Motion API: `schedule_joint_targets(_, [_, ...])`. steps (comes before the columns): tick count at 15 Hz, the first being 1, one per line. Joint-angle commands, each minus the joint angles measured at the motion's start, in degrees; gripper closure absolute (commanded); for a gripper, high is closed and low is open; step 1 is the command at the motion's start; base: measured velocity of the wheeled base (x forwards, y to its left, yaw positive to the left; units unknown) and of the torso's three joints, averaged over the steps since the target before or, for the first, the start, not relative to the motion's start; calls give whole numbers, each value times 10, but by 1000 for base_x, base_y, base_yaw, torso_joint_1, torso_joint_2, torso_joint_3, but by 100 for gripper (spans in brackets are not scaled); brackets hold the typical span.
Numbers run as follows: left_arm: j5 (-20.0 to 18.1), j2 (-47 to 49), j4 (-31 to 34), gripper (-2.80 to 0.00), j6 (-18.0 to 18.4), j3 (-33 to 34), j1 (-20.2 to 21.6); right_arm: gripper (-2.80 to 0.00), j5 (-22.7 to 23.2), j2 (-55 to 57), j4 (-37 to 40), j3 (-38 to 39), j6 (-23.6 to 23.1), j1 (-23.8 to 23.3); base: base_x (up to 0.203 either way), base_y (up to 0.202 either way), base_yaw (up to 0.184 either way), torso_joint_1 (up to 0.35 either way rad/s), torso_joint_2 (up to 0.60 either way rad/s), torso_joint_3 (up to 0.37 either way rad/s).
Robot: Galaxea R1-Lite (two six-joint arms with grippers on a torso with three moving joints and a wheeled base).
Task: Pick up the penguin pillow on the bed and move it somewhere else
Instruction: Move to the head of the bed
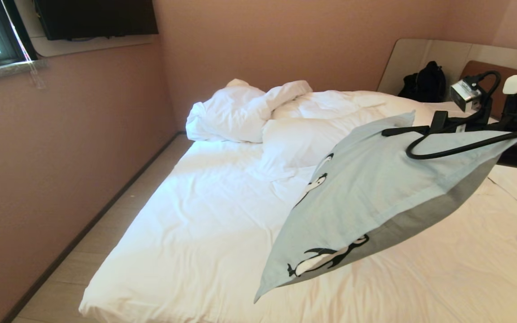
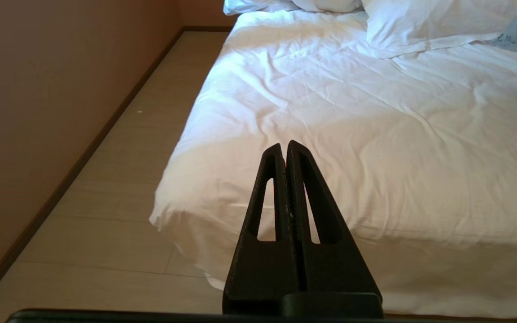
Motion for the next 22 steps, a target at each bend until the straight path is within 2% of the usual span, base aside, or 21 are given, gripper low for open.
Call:
schedule_joint_targets(1, [0, 0, 0, 0, 0, 1, 0, 0, 7, -3, -2, 0, 2, -3, 0, -197, 0, 5, 5, 0])
schedule_joint_targets(4, [0, 0, 0, 0, 0, 1, 0, 0, 7, -7, -2, -3, 15, -5, 0, -193, 1, 4, 1, -1])
schedule_joint_targets(19, [0, 0, -1, 0, -2, 1, 0, 0, 10, -29, 0, 4, 17, -6, 0, -194, 1, 3, 2, 4])
schedule_joint_targets(22, [0, 0, -1, 0, -2, 1, 0, 0, 9, -39, 0, 12, 19, 12, 0, -193, 0, 2, 2, 0])
